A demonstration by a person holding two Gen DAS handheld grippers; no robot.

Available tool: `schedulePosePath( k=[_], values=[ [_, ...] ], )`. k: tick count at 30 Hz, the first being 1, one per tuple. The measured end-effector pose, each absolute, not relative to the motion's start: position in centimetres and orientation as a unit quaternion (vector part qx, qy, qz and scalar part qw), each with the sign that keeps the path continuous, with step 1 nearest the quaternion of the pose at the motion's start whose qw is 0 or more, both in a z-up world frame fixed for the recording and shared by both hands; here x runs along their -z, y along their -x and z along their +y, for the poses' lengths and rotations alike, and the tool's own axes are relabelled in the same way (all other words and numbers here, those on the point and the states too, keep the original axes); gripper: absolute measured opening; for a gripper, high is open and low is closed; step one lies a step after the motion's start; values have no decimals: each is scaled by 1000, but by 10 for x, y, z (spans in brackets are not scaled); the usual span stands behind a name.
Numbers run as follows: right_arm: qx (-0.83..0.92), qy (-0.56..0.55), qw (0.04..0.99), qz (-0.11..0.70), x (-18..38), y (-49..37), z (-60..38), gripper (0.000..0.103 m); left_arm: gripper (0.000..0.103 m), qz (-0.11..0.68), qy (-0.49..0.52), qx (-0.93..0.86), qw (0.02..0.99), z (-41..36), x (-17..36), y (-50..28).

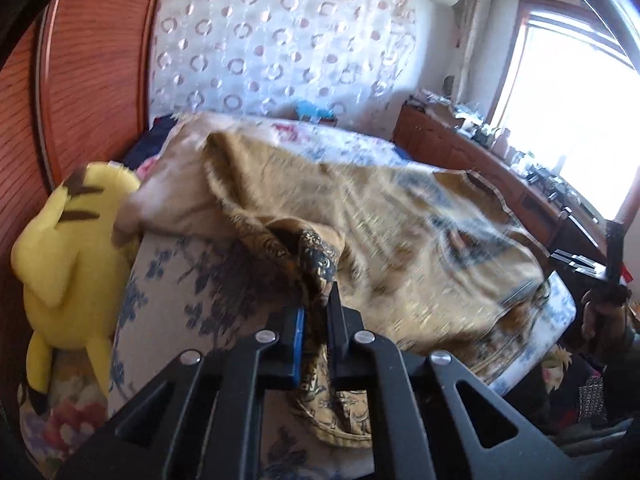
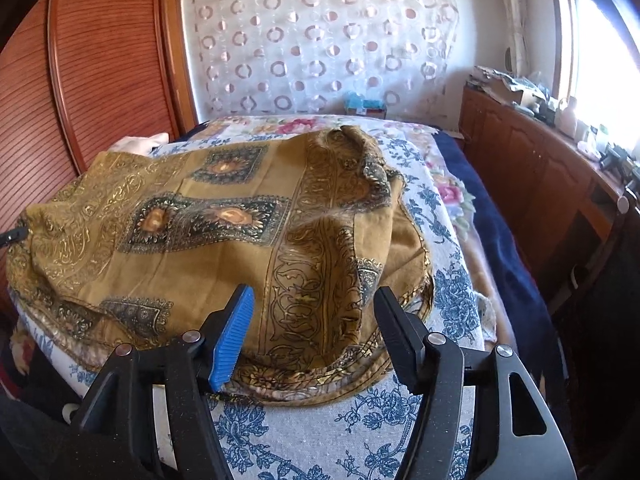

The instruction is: Fold small clothes

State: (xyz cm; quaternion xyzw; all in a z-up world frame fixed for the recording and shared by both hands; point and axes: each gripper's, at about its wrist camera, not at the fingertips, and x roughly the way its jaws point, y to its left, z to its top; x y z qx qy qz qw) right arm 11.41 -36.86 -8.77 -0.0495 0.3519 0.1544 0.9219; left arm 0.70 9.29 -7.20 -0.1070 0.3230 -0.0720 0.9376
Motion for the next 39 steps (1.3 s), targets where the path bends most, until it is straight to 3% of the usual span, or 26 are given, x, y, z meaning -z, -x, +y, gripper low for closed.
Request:
schedulePosePath(
  k=[20, 39],
  values=[
    [-153, 27, 928, 338, 75, -120, -379, 64, 4, 254, 77, 217, 939, -27, -1, -100],
    [-134, -9, 933, 335, 76, -107, -413, 64, 4, 224, -1, 356, 907, -177, -76, -107]
  ],
)
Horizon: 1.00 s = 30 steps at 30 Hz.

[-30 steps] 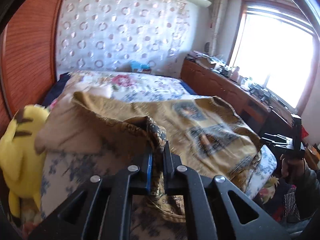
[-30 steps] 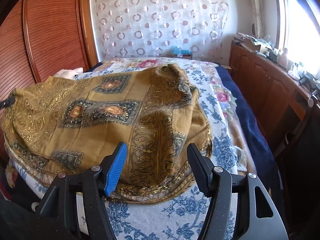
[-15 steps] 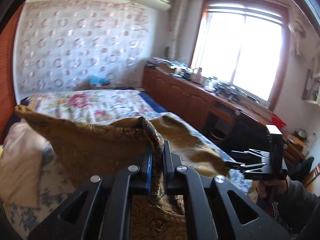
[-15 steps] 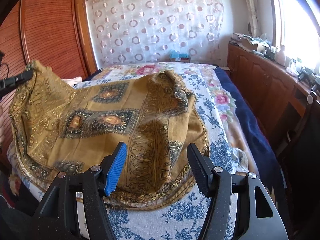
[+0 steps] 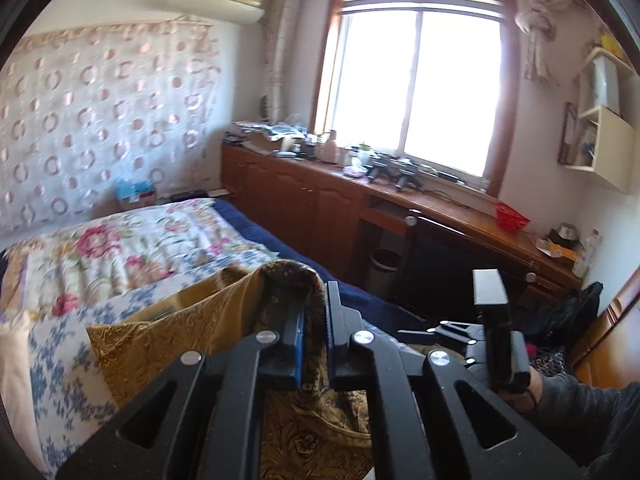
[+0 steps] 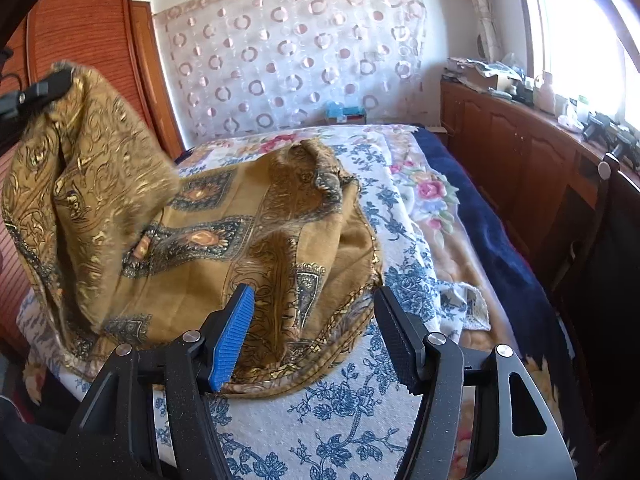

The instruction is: Fold small clothes

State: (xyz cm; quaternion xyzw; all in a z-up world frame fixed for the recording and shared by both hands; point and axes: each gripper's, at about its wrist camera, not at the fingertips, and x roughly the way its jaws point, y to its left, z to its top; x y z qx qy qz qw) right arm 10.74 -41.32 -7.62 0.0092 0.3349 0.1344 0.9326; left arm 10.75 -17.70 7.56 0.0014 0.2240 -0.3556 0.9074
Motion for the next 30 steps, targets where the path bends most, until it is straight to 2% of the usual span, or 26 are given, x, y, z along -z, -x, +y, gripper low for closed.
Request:
schedulePosePath(
  k=[4, 8, 12, 18, 30],
  values=[
    [-135, -11, 935, 329, 72, -103, -416, 64, 4, 235, -35, 366, 900, -208, -80, -114],
    [-135, -13, 935, 327, 71, -100, -419, 64, 6, 304, -52, 385, 870, -228, -53, -131],
    [-131, -13, 935, 329, 73, -99, -420, 64, 16, 337, -70, 358, 868, -231, -30, -131],
    [-122, -14, 937, 327, 71, -99, -424, 64, 23, 331, -49, 345, 877, -203, -37, -117],
    [-148, 6, 940, 307, 44, -112, -397, 64, 23, 318, -18, 228, 920, -103, -22, -93]
  ],
)
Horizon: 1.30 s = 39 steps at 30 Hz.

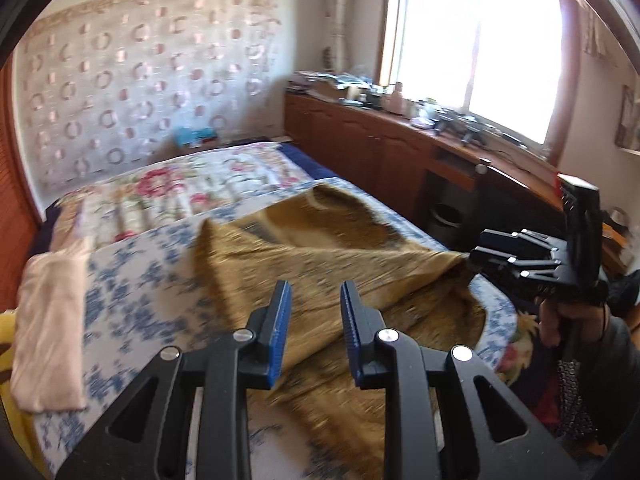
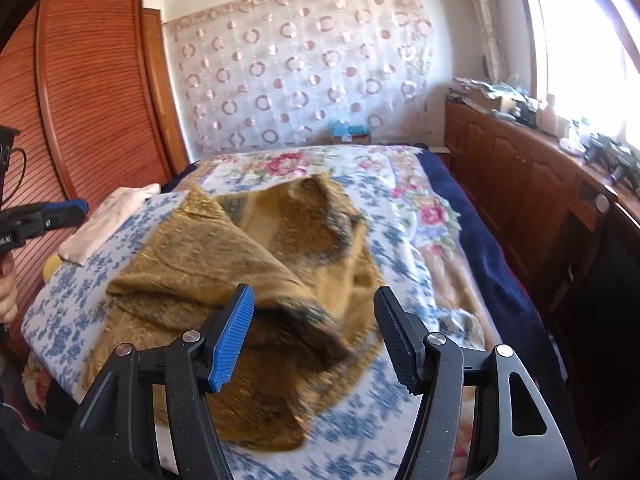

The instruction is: Fold small clothes

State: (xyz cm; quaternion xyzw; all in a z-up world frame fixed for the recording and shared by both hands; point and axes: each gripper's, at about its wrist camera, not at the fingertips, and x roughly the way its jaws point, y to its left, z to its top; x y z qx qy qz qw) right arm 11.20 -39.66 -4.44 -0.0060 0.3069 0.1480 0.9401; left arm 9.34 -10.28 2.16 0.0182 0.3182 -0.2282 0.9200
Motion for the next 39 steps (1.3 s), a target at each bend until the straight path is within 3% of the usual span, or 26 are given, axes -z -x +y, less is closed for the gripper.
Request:
schedulePosePath(
  k=[25, 39],
  values=[
    [-300, 107, 890, 327, 58, -150, -216, 64, 23, 314, 25, 138, 939, -8, 2, -62],
    [-352, 204, 821, 401, 112, -153, -148, 64, 23, 329, 36, 135, 934, 2, 20, -64]
  ],
)
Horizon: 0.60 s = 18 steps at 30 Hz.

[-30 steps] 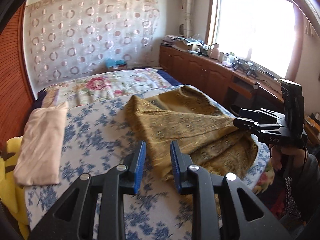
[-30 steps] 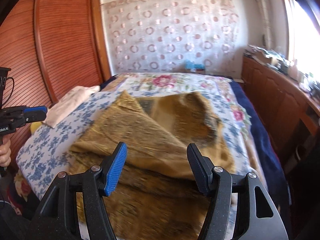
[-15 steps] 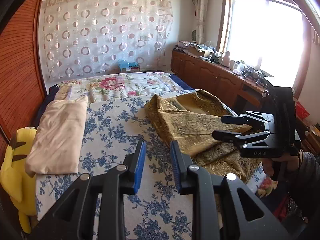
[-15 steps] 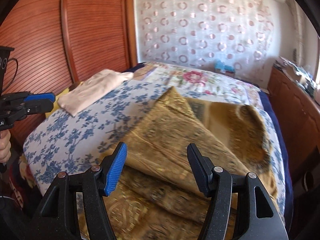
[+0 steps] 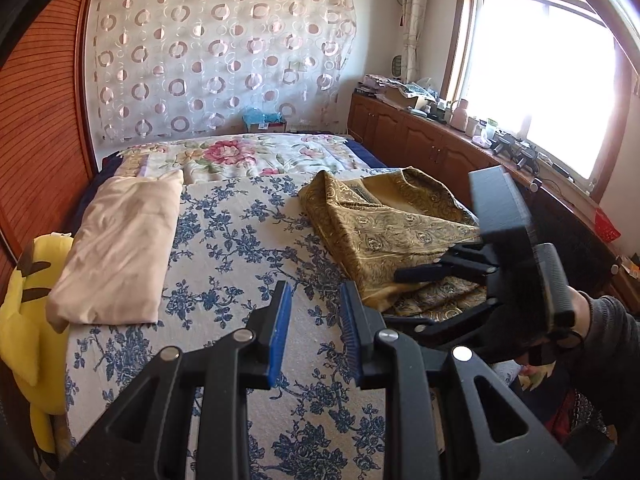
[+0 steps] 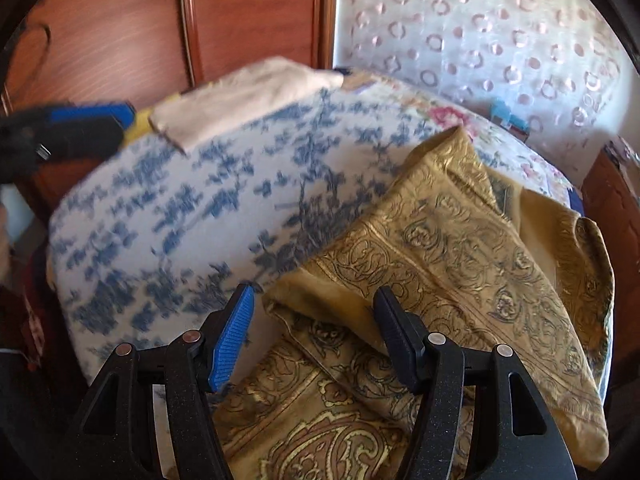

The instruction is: Fold small clothes

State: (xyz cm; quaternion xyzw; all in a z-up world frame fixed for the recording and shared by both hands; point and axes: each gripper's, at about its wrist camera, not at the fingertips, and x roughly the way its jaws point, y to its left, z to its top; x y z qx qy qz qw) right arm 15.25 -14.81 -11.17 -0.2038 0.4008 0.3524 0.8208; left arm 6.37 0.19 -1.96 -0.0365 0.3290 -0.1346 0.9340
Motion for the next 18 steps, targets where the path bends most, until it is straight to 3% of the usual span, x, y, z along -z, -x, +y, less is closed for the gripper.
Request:
schedulePosePath(
  k=[5, 6, 8, 10, 11, 13, 18],
  values=[
    [-346, 216, 815, 411, 120, -158, -150, 64, 23, 331, 35, 139, 933, 1, 22, -65],
    [-347, 215, 816, 409, 120, -158, -151, 60, 23, 332, 35, 139, 932, 0, 23, -65],
    [-347, 209, 820, 404, 116, -158, -155, 43, 23, 332, 36, 141, 932, 1, 24, -65],
    [-351, 184, 828, 398, 108, -161, -165, 13, 23, 334, 37, 142, 931, -1, 25, -65],
    [-349, 175, 833, 393, 104, -162, -170, 8, 23, 335, 37, 143, 931, -1, 26, -65],
    [-335, 173, 846, 376, 94, -165, -179, 3, 23, 336, 36, 144, 930, -2, 27, -66],
    [-313, 154, 872, 343, 63, -186, -201, 2, 23, 339, 35, 149, 928, -7, 31, -67]
  ],
)
